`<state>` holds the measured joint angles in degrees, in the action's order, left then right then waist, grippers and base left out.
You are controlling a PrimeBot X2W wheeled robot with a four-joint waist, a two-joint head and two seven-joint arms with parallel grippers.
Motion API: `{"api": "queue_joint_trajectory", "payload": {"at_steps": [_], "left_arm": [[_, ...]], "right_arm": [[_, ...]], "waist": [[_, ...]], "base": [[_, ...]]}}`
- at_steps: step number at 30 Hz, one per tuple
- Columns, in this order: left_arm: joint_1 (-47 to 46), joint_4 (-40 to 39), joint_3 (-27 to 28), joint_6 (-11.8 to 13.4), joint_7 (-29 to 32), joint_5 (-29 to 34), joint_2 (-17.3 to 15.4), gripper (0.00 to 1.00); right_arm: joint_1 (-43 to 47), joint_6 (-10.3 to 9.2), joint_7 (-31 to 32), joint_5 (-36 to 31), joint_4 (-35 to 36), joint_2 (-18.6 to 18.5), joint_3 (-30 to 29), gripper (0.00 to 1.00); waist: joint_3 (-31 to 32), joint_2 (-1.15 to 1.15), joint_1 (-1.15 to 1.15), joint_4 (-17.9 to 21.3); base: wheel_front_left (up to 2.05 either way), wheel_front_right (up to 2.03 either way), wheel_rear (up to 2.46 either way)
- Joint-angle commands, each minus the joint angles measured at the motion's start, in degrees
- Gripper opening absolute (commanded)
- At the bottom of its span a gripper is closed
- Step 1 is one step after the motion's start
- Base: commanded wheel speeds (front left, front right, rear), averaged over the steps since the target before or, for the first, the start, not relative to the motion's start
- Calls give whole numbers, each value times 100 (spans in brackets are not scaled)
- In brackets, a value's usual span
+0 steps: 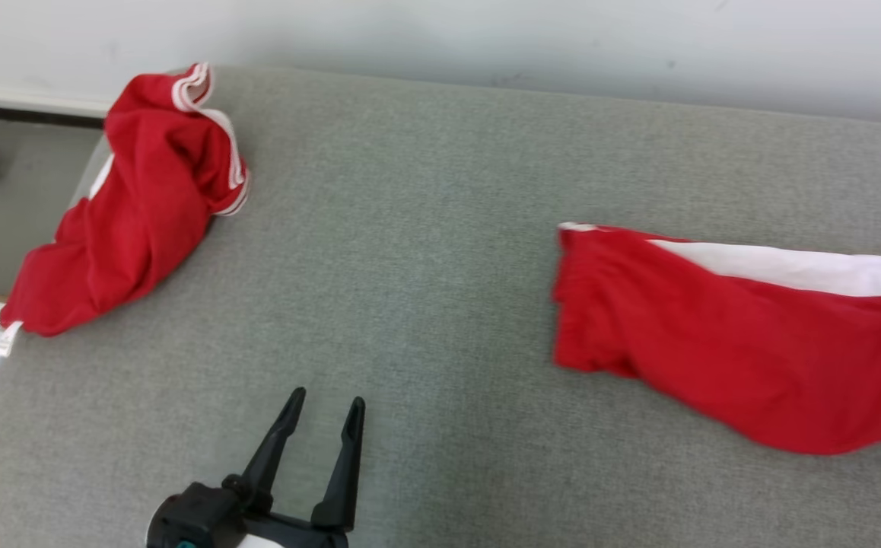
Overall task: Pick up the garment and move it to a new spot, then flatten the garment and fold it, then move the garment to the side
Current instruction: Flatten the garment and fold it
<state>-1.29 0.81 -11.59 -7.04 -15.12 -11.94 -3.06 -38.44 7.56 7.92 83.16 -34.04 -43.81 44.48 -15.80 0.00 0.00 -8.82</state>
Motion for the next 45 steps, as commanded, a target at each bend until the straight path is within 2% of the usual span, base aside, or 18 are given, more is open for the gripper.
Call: {"api": "queue_joint_trajectory", "payload": {"at_steps": [1, 10, 14, 17, 21, 26, 34, 39, 42, 43, 45], "left_arm": [[61, -16, 29, -20, -4, 55, -38, 100], [56, 23, 12, -45, -4, 78, -29, 100], [80, 82, -37, -49, -4, 50, -25, 100], [93, 152, -68, -38, -3, 8, -20, 100], [139, 194, -59, -39, -4, -54, -9, 100], [162, 248, -76, -40, -3, -145, 1, 100], [119, 339, -219, -39, -4, -310, 4, 100], [238, 393, -265, -10, -3, -408, 4, 100], [317, 397, -239, 13, -3, -436, 6, 100], [329, 396, -229, 18, -4, -434, 6, 100], [374, 405, -202, 27, -4, -430, 5, 100]], "right_arm": [[170, -15, -135, 131, -192, -33, -135, 0], [-38, -14, -468, 217, -1343, -290, -600, 0], [-342, -14, -343, 99, -1503, -311, -633, 0], [-579, -14, -155, -23, -1442, -174, -554, 0], [-853, -14, 146, -253, -1228, 121, -365, 0], [-1161, -14, 387, -718, -1148, 832, -91, 0], [-1611, -14, 300, -1438, -1924, 2103, -20, 0], [-1573, -14, 248, -1802, -2471, 2518, 14, 0], [-1509, -14, 184, -1908, -2671, 2642, -29, 0], [-1492, -14, 145, -1937, -2713, 2674, -47, 4], [-1438, -14, 105, -1973, -2767, 2749, -88, 55]], "waist": [[81, 0, 0, 128], [-16, 0, 0, 127], [2, 0, 0, 76], [67, 0, 0, 23], [153, 0, 0, -40], [202, 0, 0, -98], [257, 0, 0, -302], [353, 0, 0, -440], [414, 0, 0, -446], [427, 0, 0, -439], [460, 0, 0, -409]], "base": [[0, 0, 0], [0, 0, 0], [0, 0, 0], [0, 0, 0], [0, 0, 0], [0, 0, 0], [0, 0, 0], [0, 0, 0], [0, 0, 0], [0, 0, 0], [0, 0, 0]]}}
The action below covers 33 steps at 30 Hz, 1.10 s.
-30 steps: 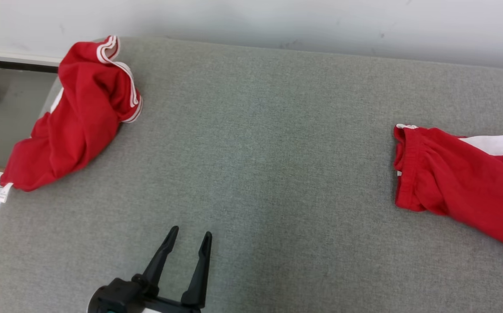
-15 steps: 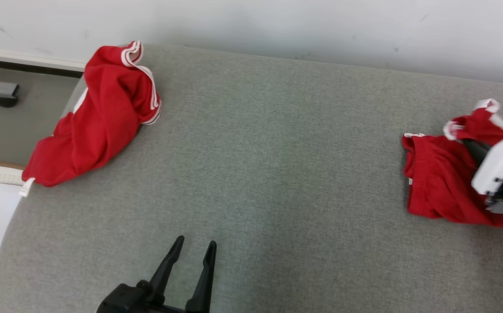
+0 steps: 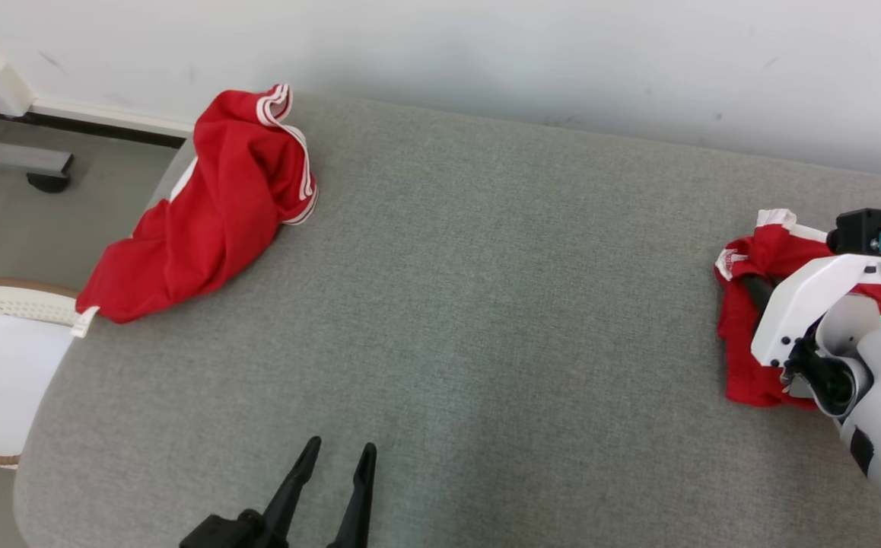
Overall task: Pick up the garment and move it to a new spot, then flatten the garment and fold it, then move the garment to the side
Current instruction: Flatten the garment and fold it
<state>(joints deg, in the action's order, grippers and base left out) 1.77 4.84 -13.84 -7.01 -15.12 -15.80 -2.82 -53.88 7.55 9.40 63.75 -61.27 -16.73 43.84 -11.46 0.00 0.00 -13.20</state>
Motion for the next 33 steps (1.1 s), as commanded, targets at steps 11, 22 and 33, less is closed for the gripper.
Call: {"api": "queue_joint_trajectory", "payload": {"at_steps": [11, 22, 33], "left_arm": [[227, 75, 170, 35, -4, 7, -19, 100], [646, 58, 403, 79, -4, 0, -18, 100], [1010, -173, 625, 135, -4, 63, -18, 100]], "right_arm": [[648, -13, -218, -133, 431, 228, -110, 100], [2152, -13, -894, -200, 2516, -604, -508, 100], [3902, -13, -2149, -1992, 3784, -1584, -1946, 100]], "waist": [[364, 0, 0, 368], [964, 0, 0, 733], [1309, 0, 0, 1046]], "base": [[0, 0, 0], [0, 0, 0], [0, 0, 0]]}}
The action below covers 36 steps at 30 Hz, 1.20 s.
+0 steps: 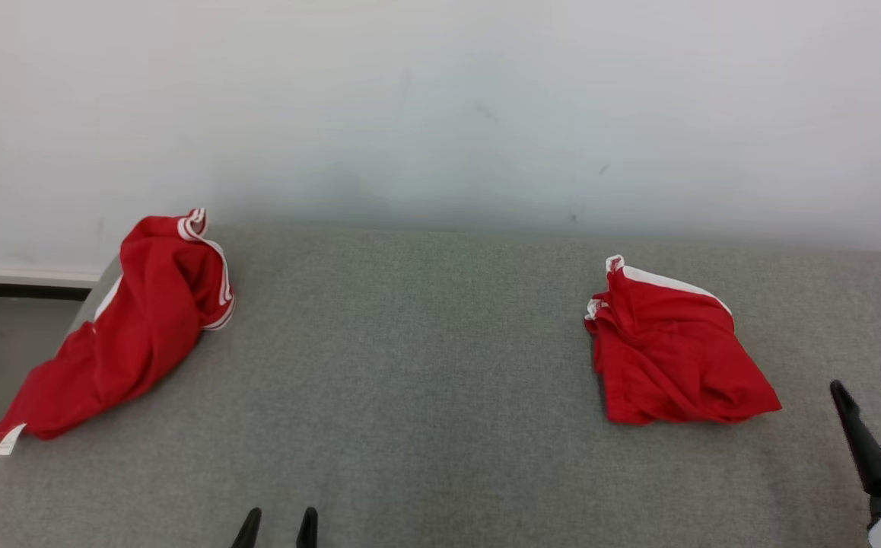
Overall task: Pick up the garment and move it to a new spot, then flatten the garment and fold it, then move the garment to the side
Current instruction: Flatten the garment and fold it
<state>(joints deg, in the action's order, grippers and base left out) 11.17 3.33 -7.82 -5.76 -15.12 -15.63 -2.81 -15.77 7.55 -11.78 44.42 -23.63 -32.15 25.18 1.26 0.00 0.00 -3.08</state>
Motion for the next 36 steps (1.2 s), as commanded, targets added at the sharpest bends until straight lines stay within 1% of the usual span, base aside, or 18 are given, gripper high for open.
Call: {"api": "queue_joint_trajectory", "payload": {"at_steps": [1, 5, 7, 12, 16, 20, 22, 23, 24, 25, 26, 29, 30, 36], "left_arm": [[91, -39, 49, 23, -4, 64, -20, 100], [133, -98, 108, 38, -4, 101, -20, 100], [157, -113, 127, 44, -4, 110, -20, 100], [135, -147, 138, 14, -4, 178, -19, 100], [31, -205, 171, -3, -4, 316, -19, 100], [-129, -233, 154, -43, -4, 407, -19, 100], [-281, -237, 142, -66, -4, 479, -19, 100], [-368, -231, 140, -74, -4, 515, -19, 100], [-457, -216, 143, -95, -4, 552, -19, 100], [-534, -187, 141, -112, -4, 614, -22, 100], [-618, -163, 144, -116, -4, 660, -28, 100], [-873, -114, 153, -136, -4, 741, -36, 100], [-996, -92, 175, -149, -3, 784, -37, 100], [-1185, -25, 202, -166, -4, 812, -34, 100]], "right_arm": [[255, -13, -109, -239, 73, -22, -275, 100], [855, -13, -275, -855, 289, 104, -1129, 100], [1106, -13, -299, -1109, 432, 231, -1523, 100], [1501, -13, -326, -1547, 797, 565, -2128, 100], [1439, -13, -135, -1761, 1052, 732, -2263, 100], [1023, -13, 187, -1915, 1180, 770, -2184, 100], [734, -13, 371, -2001, 1079, 740, -2095, 100], [549, -13, 437, -2044, 1002, 740, -2040, 89], [378, -13, 521, -2082, 886, 754, -1971, 44], [224, -13, 597, -2133, 752, 762, -1877, 2], [51, -13, 650, -2191, 617, 753, -1793, 0], [-379, -12, 703, -2264, 146, 756, -1624, 0], [-595, -12, 676, -2324, -193, 739, -1498, 0], [-1046, -12, 522, -2330, -1053, 781, -1222, 0]], "waist": [[58, 0, 0, 45], [136, 0, 0, 65], [147, 0, 0, 67], [87, 0, 0, 18], [-18, 0, 0, -64], [-287, 0, 0, -189], [-496, 0, 0, -278], [-598, 0, 0, -322], [-687, 0, 0, -367], [-757, 0, 0, -411], [-841, 0, 0, -459], [-1041, 0, 0, -601], [-1137, 0, 0, -678], [-1327, 0, 0, -810]], "base": [[0, 0, 0], [0, 0, 0], [0, 0, 0], [0, 0, 0], [0, 0, 0], [0, 0, 0], [0, 0, 0], [0, 0, 0], [0, 0, 0], [0, 0, 0], [0, 0, 0], [0, 0, 0], [0, 0, 0], [0, 0, 0]]}}
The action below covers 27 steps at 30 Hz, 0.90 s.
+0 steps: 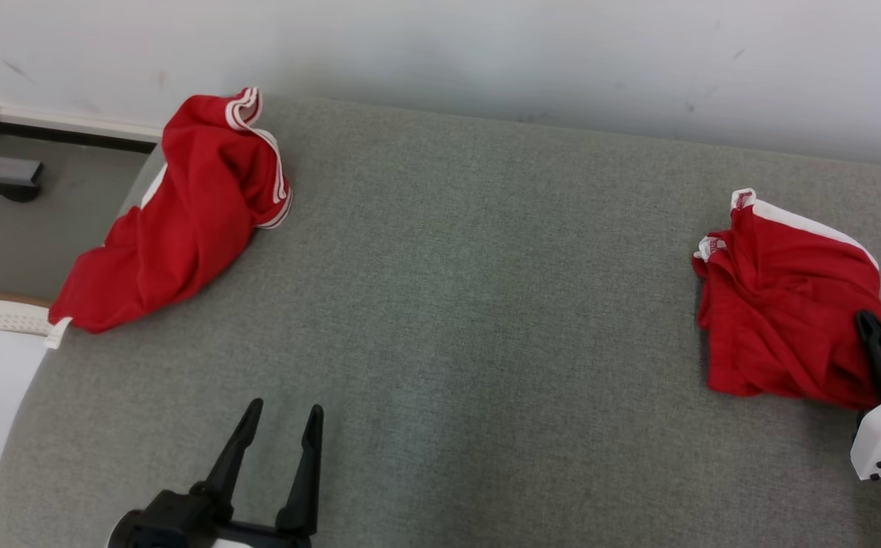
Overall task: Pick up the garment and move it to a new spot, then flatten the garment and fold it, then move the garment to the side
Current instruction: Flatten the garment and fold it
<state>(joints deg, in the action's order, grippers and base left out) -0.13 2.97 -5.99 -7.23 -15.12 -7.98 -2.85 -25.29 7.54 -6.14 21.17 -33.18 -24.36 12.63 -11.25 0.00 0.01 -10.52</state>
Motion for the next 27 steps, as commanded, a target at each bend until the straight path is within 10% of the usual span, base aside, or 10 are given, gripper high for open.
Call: {"api": "queue_joint_trajectory", "payload": {"at_steps": [1, 27], "left_arm": [[-67, 19, 17, -22, -4, 44, -28, 100], [67, 144, -86, -19, -3, -201, -15, 100]], "right_arm": [[-151, -12, -72, 18, -216, 9, 78, 0], [-247, -11, -610, 905, -311, 45, 2495, 0]], "waist": [[-100, 0, -1, -79], [-10, 0, -1, -231]], "base": [[0, 0, 0], [0, 0, 0]]}}
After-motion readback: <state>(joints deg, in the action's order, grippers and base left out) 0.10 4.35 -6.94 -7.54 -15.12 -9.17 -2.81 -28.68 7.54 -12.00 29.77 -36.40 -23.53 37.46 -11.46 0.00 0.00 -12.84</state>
